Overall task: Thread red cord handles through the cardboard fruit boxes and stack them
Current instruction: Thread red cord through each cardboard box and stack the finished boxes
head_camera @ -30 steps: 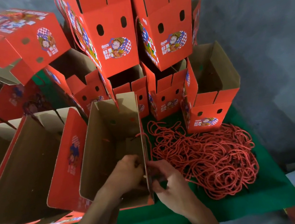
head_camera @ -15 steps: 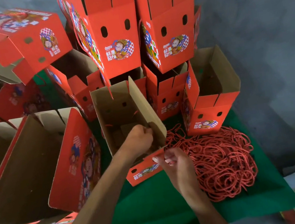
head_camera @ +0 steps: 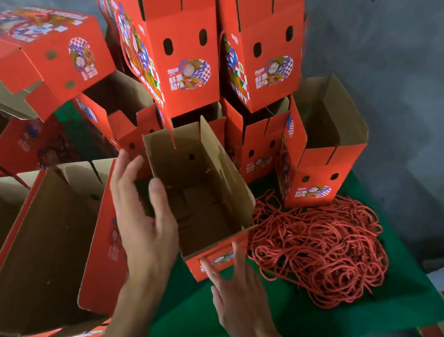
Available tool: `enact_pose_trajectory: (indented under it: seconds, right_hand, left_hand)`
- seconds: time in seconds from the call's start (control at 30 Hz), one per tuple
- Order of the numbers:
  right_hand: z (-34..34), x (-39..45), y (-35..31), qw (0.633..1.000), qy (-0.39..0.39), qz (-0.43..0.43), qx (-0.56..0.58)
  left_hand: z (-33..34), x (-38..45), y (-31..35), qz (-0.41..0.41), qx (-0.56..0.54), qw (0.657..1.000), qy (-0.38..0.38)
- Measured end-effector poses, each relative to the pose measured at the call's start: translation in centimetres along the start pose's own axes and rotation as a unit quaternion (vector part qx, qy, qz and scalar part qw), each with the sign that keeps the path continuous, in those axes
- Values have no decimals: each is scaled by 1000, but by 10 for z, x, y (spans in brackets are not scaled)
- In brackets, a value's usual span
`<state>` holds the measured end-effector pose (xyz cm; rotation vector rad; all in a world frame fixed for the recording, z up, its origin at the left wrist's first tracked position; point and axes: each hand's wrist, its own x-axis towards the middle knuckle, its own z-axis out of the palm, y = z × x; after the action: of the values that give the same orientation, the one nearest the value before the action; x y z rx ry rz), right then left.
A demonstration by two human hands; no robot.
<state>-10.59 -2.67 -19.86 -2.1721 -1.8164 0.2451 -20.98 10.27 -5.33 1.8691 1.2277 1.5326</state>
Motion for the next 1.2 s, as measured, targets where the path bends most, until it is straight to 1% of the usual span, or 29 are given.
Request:
enact_pose_trajectory:
  seconds: [0.07, 0.1, 0.17, 0.2, 0.23, 0.3, 0.37, 0.4, 0.43, 0.5, 0.6, 0.77, 0.87, 0.97, 1.07, 1.2]
  right_hand:
    - [2, 6, 0, 999, -43, -6, 3]
    - [3, 9, 1, 999, -41, -9, 0]
    - [3, 17, 4, 999, 17, -30, -24]
    - [1, 19, 5, 999, 27, -38, -24]
    - [-2, 20, 5, 998, 30, -48, -21]
    - [-4, 19, 9, 997, 21, -69, -6]
    - [-8, 20, 19, 997, 16, -77, 21]
    - [-12, 20, 25, 996, 20, -82, 32]
    - [-17, 20, 30, 995, 22, -90, 40]
    - [-33, 22, 43, 993, 37, -100, 45]
    - [-72, 28, 62, 991, 74, -107, 35]
    - [-152, 38, 67, 984, 104, -144, 10]
    - [-191, 36, 67, 977, 127, -170, 5]
    - [-224, 32, 65, 970, 164, -181, 12]
    - [-251, 33, 60, 957, 223, -185, 12]
    - [-281, 42, 55, 940, 286, -185, -2]
  left_hand:
    - [2, -15, -18, -133, -83, 988, 10]
    - [4, -24, -28, -201, -124, 972, 11]
    - [12, -39, -54, -314, -177, 933, -10]
    - [16, -47, -67, -349, -174, 920, -32]
    - [19, -54, -78, -365, -151, 917, -54]
    - [24, -70, -91, -366, -119, 918, -93]
    - [30, -85, -92, -364, -162, 907, -138]
    - [31, -92, -91, -352, -170, 907, -157]
    - [31, -97, -87, -330, -167, 914, -167]
    - [33, -105, -85, -283, -139, 933, -174]
    - [41, -109, -73, -237, -117, 948, -176]
    - [56, -94, -20, -141, -163, 967, -135]
    - [58, -81, 8, -96, -162, 976, -108]
    - [54, -57, 36, -23, -155, 983, -93]
    - [57, -28, 61, 57, -154, 983, -86]
    - [65, 5, 90, 94, -182, 976, -79]
